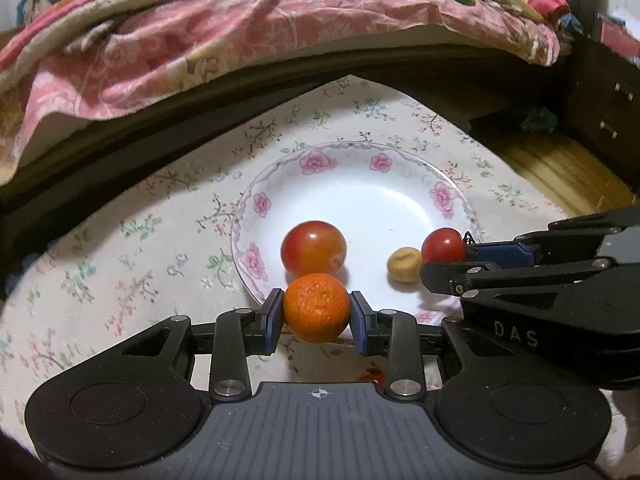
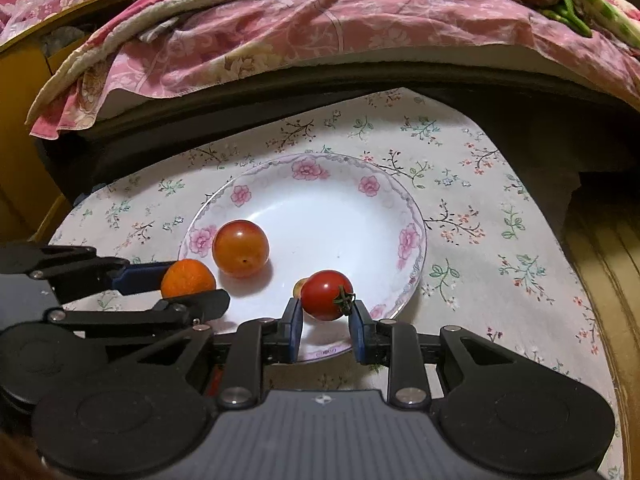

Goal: Organize fruits
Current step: 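Release the tangerine into the white bowl while the right tool releases the cherry tomato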

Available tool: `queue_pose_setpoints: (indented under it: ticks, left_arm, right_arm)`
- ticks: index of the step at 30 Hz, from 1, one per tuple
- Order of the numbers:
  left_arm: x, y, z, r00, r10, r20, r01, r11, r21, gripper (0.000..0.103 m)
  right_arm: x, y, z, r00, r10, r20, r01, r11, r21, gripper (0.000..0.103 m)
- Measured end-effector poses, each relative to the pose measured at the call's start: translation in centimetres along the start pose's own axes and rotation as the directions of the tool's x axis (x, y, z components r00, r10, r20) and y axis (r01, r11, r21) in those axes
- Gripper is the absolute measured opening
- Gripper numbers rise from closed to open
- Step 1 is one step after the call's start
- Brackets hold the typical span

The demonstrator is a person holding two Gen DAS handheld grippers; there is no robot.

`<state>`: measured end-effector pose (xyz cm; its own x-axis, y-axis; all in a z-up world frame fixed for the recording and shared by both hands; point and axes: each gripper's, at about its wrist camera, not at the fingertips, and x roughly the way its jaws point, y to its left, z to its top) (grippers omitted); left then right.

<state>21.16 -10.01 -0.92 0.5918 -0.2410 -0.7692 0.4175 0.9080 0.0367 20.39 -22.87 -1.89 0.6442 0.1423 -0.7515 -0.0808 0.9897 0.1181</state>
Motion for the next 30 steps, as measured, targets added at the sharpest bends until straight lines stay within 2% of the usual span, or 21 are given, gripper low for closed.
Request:
queue_pose_setpoints:
  ticks: [7, 16, 21, 30]
  left_arm:
    - [1.0, 0.0, 0.4, 1.0, -0.007, 0.0, 0.007, 1.0, 0.008, 0.042]
    - [1.3, 0.0, 0.5, 1.0, 0.0, 0.002, 0.0, 1.0, -0.001, 0.044]
    - [0.7, 0.0, 0.7, 1.0, 0.014, 0.015, -0.014, 1.0, -0.004, 0.053]
    - [-0.2, 0.6, 0.8, 0.998, 0.04, 0.04, -0.039, 0.999, -0.01, 0.059]
  right_arm:
    - [1.1, -0.4, 0.3, 0.999, -0.035, 0.014, 0.036, 0.999, -0.017, 0.03]
    - [1.3, -0.7, 0.7, 0.999, -0.044, 0.024, 0.044, 0.999, -0.013, 0.031]
    - [1.0, -0.7, 0.7, 0.998, -0.05, 0.035, 0.05, 0.999, -0.008, 0.031]
    - [0.4, -0.4, 1.1, 0.997, -0.047, 0.061, 0.047, 0.999, 0.008, 0.032]
